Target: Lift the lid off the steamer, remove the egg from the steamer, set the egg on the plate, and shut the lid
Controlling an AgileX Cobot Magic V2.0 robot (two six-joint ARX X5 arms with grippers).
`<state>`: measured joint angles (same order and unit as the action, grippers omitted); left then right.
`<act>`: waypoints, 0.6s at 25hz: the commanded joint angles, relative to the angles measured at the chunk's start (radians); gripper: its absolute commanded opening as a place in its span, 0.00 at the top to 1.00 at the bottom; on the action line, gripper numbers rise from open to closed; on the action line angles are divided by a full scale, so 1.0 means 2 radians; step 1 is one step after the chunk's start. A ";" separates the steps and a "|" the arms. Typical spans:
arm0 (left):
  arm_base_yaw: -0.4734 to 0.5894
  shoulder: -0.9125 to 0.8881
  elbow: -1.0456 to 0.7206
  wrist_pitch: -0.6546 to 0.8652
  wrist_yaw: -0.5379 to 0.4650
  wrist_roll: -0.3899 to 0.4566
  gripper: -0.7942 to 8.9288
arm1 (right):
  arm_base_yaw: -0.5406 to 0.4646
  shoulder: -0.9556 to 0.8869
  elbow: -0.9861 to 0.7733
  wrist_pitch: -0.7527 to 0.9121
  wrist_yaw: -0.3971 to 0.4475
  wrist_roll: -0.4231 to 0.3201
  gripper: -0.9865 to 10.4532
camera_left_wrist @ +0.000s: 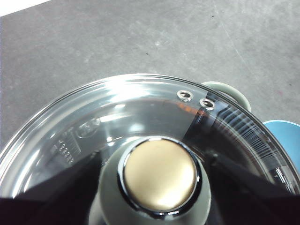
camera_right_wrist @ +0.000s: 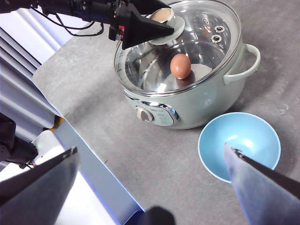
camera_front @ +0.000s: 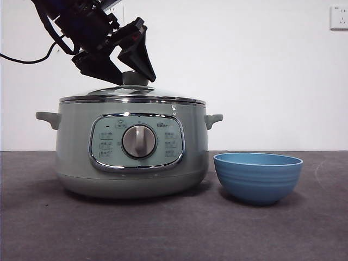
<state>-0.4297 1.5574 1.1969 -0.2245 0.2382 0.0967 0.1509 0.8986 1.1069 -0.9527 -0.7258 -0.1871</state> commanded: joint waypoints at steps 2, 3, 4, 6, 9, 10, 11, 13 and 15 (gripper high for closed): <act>-0.001 0.002 0.001 -0.006 0.001 0.000 0.81 | 0.001 0.000 0.001 0.001 0.000 0.003 0.44; -0.001 0.002 0.001 -0.006 0.001 0.000 0.84 | 0.001 0.000 0.001 0.001 -0.001 0.003 0.44; -0.001 0.002 0.001 -0.007 0.001 0.000 0.87 | 0.001 0.000 0.001 0.001 0.000 0.003 0.44; -0.001 0.002 0.001 -0.008 0.001 0.000 0.93 | 0.001 0.000 0.001 0.001 0.000 0.003 0.44; -0.001 0.001 0.001 -0.006 0.001 0.000 0.93 | 0.001 0.000 0.001 0.001 0.000 0.003 0.44; -0.001 -0.001 0.001 -0.005 0.001 0.000 0.93 | 0.001 0.000 0.001 0.001 0.000 0.003 0.44; -0.001 -0.004 0.001 -0.004 0.001 -0.004 0.93 | 0.001 0.000 0.001 0.001 0.000 0.003 0.44; -0.001 -0.015 0.001 0.001 0.001 -0.009 0.93 | 0.001 0.000 0.001 0.003 0.000 0.003 0.44; -0.001 -0.031 0.001 0.008 0.001 -0.009 0.93 | 0.001 0.000 0.001 0.005 0.001 0.003 0.44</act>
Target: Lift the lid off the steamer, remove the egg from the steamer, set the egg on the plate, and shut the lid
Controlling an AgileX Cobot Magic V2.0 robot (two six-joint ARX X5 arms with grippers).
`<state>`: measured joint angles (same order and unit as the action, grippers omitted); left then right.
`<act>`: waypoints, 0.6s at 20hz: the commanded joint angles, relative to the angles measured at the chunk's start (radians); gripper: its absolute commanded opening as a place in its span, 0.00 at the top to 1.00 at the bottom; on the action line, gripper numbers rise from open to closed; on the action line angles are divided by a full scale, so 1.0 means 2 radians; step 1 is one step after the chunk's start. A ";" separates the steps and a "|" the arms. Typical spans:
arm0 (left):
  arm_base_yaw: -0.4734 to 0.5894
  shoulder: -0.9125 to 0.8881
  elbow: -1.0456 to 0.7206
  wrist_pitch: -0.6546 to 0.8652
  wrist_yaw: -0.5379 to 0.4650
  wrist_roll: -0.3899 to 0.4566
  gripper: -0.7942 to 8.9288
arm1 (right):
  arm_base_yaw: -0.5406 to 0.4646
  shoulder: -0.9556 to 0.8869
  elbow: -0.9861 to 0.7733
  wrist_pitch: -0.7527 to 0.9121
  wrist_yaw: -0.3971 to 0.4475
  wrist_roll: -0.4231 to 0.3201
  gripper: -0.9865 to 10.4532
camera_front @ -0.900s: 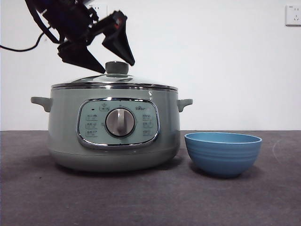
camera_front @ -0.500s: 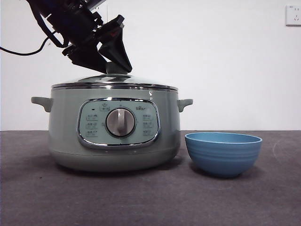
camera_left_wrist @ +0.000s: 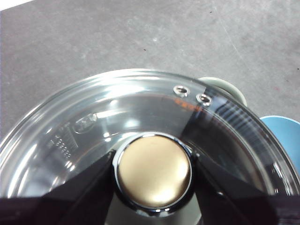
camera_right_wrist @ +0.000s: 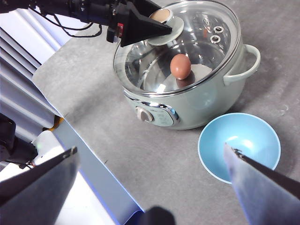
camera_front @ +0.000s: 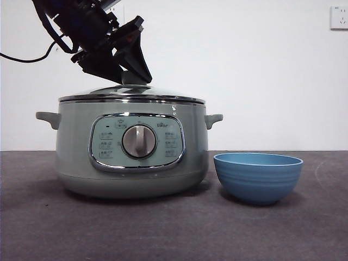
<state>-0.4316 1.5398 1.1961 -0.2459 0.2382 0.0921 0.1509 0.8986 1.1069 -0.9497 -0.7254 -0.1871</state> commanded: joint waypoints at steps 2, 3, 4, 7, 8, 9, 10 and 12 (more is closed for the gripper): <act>0.000 -0.041 0.002 0.022 0.001 -0.007 0.93 | 0.001 0.000 0.001 0.004 0.001 0.003 0.44; 0.000 -0.050 0.002 0.022 0.001 -0.007 0.93 | 0.001 0.000 0.001 0.005 0.001 0.003 0.44; 0.000 -0.060 0.002 0.022 0.001 -0.007 0.93 | 0.001 0.000 0.001 0.009 0.001 0.003 0.44; 0.001 -0.101 0.002 0.013 0.000 -0.009 0.93 | 0.001 0.006 0.001 0.039 0.001 0.009 0.45; 0.001 -0.122 0.002 0.003 -0.001 -0.009 0.93 | 0.003 0.012 0.001 0.054 0.000 0.017 0.45; 0.001 -0.144 0.002 -0.009 -0.001 -0.009 0.93 | 0.007 0.021 0.001 0.067 0.000 0.023 0.44; 0.001 -0.167 0.002 -0.023 -0.001 -0.010 0.93 | 0.014 0.032 0.001 0.084 0.001 0.032 0.44; 0.001 -0.216 0.002 -0.050 -0.010 -0.010 0.93 | 0.035 0.062 0.001 0.127 0.010 0.056 0.44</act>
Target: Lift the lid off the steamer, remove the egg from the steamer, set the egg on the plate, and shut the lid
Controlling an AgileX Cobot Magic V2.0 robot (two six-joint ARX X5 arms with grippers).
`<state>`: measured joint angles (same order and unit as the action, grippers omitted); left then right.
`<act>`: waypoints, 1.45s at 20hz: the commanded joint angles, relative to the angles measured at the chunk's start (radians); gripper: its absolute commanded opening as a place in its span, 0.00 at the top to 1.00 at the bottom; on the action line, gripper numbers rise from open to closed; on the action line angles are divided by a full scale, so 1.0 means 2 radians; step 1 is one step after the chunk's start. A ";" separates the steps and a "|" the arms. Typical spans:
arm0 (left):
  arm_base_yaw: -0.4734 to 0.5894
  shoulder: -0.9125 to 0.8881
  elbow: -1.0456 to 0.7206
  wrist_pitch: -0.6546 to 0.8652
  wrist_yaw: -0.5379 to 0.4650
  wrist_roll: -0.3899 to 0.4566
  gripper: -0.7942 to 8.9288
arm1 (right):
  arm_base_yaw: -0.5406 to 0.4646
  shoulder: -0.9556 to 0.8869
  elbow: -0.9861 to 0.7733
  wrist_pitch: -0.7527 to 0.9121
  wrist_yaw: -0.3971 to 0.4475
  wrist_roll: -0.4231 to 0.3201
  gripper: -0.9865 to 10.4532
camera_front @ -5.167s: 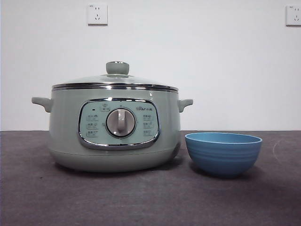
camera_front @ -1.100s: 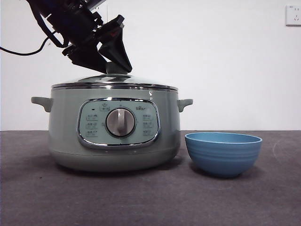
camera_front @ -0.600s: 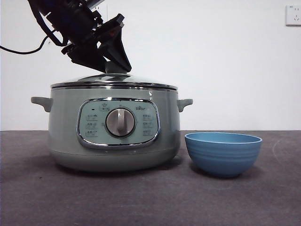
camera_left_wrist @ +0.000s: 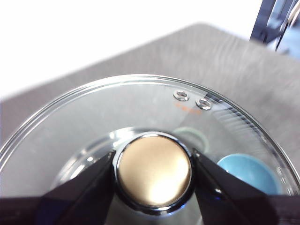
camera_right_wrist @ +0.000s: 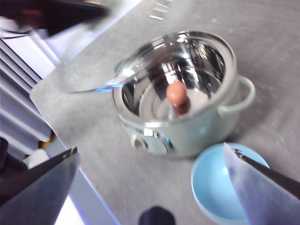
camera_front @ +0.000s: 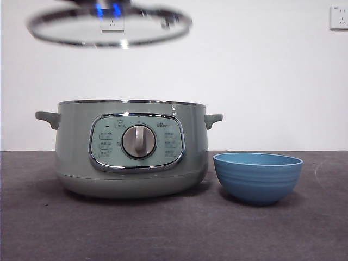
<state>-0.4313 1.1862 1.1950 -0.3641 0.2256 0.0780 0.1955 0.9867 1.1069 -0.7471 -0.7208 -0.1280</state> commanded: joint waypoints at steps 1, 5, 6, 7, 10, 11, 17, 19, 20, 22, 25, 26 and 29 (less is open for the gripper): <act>0.000 -0.065 0.002 -0.006 -0.010 -0.003 0.93 | 0.027 0.035 0.001 0.049 0.025 0.037 0.44; 0.001 -0.164 0.002 -0.085 -0.051 -0.003 0.93 | 0.096 0.115 0.017 0.107 0.095 0.048 0.44; 0.000 -0.184 0.002 -0.109 -0.062 -0.003 0.93 | 0.113 0.140 0.031 0.109 0.114 0.047 0.44; 0.000 -0.203 0.002 -0.132 -0.074 -0.003 0.93 | 0.130 0.165 0.048 0.109 0.134 0.047 0.44; 0.000 -0.253 0.002 -0.190 -0.110 -0.003 0.93 | 0.174 0.249 0.120 0.099 0.185 0.047 0.44; 0.000 -0.267 0.002 -0.206 -0.115 -0.004 0.93 | 0.183 0.278 0.149 0.086 0.195 0.046 0.44; 0.000 -0.328 0.002 -0.264 -0.138 -0.016 0.93 | 0.233 0.442 0.305 0.030 0.258 0.004 0.45; 0.000 -0.332 0.002 -0.276 -0.138 -0.016 0.93 | 0.242 0.479 0.328 0.031 0.275 -0.005 0.45; 0.000 -0.332 0.002 -0.282 -0.138 -0.016 0.93 | 0.245 0.494 0.332 0.035 0.287 -0.008 0.45; 0.000 -0.332 0.002 -0.289 -0.138 -0.015 0.93 | 0.250 0.517 0.332 0.044 0.304 -0.010 0.45; 0.000 -0.332 0.002 -0.289 -0.138 -0.015 0.93 | 0.250 0.543 0.332 0.050 0.310 -0.010 0.45; 0.000 -0.332 0.002 -0.289 -0.138 -0.014 0.93 | 0.250 0.550 0.332 0.052 0.310 -0.010 0.45; 0.000 -0.332 0.002 -0.290 -0.138 -0.013 0.93 | 0.250 0.562 0.332 0.063 0.309 -0.010 0.45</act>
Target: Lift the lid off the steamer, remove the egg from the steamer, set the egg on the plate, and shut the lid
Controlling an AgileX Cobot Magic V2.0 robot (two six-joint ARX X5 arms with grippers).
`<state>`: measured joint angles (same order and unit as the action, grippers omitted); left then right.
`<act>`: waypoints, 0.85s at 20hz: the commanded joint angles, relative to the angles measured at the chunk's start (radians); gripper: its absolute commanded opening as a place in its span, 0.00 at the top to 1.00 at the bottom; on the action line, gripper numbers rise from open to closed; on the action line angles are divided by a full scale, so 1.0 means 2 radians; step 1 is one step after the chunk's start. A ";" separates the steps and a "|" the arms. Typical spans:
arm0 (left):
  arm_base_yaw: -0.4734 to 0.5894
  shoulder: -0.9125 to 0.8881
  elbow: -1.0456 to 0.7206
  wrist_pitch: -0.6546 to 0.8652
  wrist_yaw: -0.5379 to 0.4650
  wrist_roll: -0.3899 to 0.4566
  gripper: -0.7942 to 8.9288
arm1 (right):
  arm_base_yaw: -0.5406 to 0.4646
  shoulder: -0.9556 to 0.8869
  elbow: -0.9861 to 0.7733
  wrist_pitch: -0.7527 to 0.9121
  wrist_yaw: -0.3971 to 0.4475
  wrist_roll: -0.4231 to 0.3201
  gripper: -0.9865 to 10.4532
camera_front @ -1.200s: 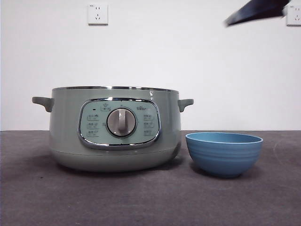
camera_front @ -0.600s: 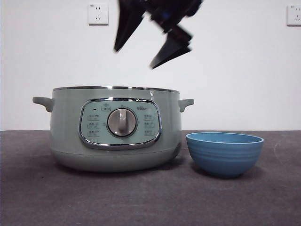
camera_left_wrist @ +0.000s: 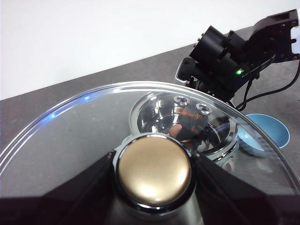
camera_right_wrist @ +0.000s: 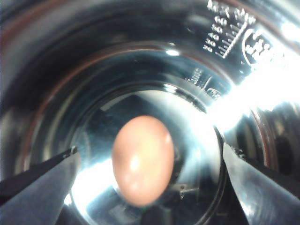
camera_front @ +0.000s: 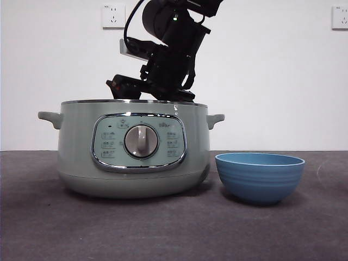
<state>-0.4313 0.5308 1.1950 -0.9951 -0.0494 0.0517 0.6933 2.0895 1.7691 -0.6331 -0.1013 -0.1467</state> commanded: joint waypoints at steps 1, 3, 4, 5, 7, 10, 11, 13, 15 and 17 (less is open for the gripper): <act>0.000 -0.004 0.002 0.025 0.000 0.001 0.93 | 0.001 0.013 0.001 0.009 0.000 0.000 0.45; 0.000 -0.004 0.002 0.026 0.000 0.001 0.93 | 0.001 0.020 0.001 0.010 0.000 0.000 0.45; 0.000 -0.004 0.002 0.025 0.000 0.001 0.93 | 0.001 0.023 0.001 0.007 0.000 0.000 0.45; 0.000 -0.004 0.002 0.026 0.000 0.001 0.93 | 0.001 0.027 0.001 0.006 -0.001 0.000 0.45; 0.000 -0.004 0.002 0.026 -0.001 0.001 0.93 | 0.002 0.029 0.001 0.003 -0.001 0.000 0.46; 0.000 -0.004 0.002 0.026 0.000 0.001 0.93 | 0.002 0.029 0.001 -0.003 0.000 0.000 0.54; 0.000 -0.004 0.002 0.026 0.000 0.000 0.93 | 0.002 0.029 0.001 -0.006 0.000 0.000 0.54; 0.000 -0.004 0.002 0.026 0.000 0.000 0.93 | 0.002 0.033 0.001 -0.013 -0.002 0.000 0.59; 0.000 -0.004 0.002 0.025 0.000 0.001 0.93 | 0.002 0.033 0.001 -0.013 -0.002 0.000 0.59; 0.000 -0.004 0.002 0.025 0.000 0.001 0.93 | 0.002 0.033 0.001 -0.013 -0.002 0.006 0.59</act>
<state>-0.4313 0.5308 1.1950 -0.9951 -0.0494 0.0517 0.6945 2.1368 1.7741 -0.6590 -0.1043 -0.1452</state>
